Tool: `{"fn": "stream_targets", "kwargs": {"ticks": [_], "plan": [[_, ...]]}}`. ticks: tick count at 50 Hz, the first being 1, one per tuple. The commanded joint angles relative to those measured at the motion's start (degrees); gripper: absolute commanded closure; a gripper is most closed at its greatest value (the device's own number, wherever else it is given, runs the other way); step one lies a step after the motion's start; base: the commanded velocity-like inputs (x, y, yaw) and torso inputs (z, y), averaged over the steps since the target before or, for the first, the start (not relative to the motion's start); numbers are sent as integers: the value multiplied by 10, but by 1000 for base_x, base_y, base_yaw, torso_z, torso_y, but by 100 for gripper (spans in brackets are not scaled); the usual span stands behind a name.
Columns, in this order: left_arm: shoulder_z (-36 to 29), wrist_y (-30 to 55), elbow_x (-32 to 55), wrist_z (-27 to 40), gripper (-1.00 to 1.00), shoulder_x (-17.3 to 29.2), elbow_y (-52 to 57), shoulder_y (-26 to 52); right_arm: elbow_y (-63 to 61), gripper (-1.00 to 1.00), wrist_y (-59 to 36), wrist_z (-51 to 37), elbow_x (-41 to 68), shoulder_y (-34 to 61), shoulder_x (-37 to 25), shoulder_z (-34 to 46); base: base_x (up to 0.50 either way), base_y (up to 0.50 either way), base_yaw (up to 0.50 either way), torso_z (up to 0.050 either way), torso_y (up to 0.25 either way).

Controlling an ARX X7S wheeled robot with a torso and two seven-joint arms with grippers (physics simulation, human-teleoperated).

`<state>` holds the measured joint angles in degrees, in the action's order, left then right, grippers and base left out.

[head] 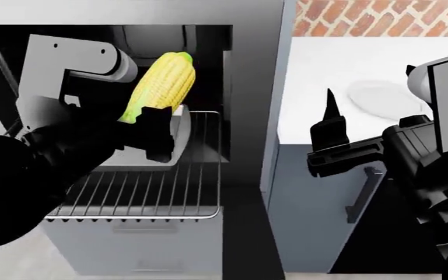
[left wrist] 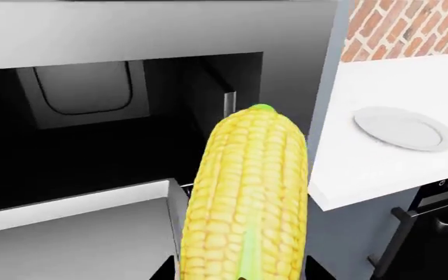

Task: Place the corn on the rack of the oven.

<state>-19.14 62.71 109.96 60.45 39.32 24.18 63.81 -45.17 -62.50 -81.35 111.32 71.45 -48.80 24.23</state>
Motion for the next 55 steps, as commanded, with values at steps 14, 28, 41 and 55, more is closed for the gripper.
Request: {"fn": "stream_targets", "kwargs": {"ticks": [14,28,41,55], "plan": [[-2,-11,-7,0,100,1,-3,6,-4,-100,7,13,-15,-8,-6,2,-1,500,0,1,1],[-3,-14,-14,-6,100,2,0,5,-7,-100,9,17,-19,-10,-10,4,-1,500,0,0,1],[-30,-7,-73,-41,100,-29,-53,8,-6,-100,12,39,-46,-23,-8,-2,0,148,0,0,1],[-77,-2,-144,-99,100,-83,-162,45,-13,-100,19,52,-59,-37,-16,-10,0,0,0,0,1]]}}
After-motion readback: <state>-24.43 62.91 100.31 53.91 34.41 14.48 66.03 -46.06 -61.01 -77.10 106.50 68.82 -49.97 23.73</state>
